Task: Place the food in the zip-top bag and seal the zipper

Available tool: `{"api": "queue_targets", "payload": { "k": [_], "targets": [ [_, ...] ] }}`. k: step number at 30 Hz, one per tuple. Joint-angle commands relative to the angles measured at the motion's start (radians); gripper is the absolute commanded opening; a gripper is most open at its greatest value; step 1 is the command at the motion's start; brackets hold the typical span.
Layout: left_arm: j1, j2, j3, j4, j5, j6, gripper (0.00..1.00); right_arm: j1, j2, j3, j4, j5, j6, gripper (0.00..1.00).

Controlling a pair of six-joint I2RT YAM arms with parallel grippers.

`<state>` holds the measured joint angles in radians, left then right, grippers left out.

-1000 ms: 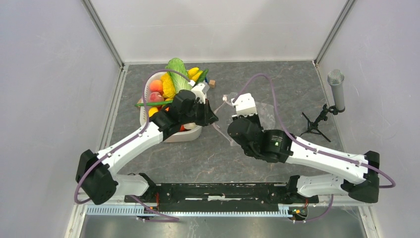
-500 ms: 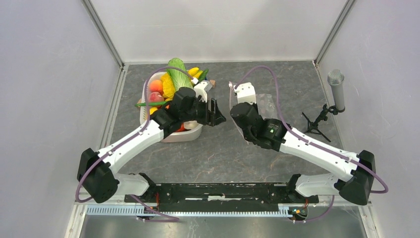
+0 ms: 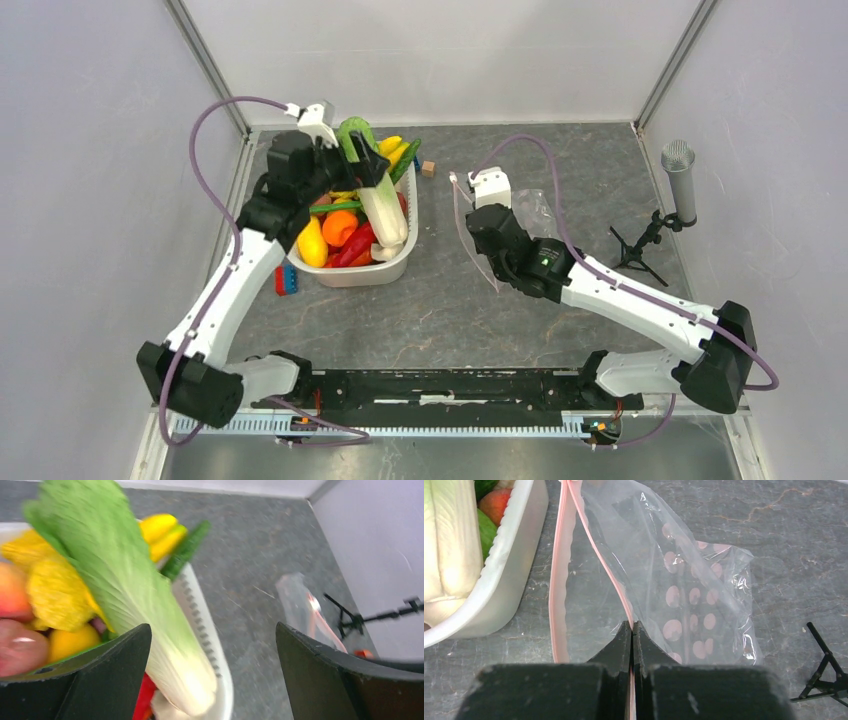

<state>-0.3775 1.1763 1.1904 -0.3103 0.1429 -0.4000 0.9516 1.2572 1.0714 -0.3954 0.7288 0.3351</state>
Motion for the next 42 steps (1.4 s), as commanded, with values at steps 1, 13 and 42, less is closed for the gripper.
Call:
{"api": "queue_targets", "payload": {
  "k": [1, 13, 42],
  "targets": [
    [0.115, 0.129, 0.12, -0.054, -0.009, -0.004, 1.0, -0.002, 0.002, -0.005, 0.038, -0.036, 0.003, 0.0],
    [0.226, 0.436, 0.295, -0.081, 0.082, -0.025, 1.0, -0.001, -0.044, -0.035, 0.05, -0.078, 0.006, 0.0],
    [0.226, -0.057, -0.038, 0.321, 0.233, -0.13, 0.31, -0.001, -0.106, -0.159, 0.218, -0.172, 0.121, 0.0]
  ]
}}
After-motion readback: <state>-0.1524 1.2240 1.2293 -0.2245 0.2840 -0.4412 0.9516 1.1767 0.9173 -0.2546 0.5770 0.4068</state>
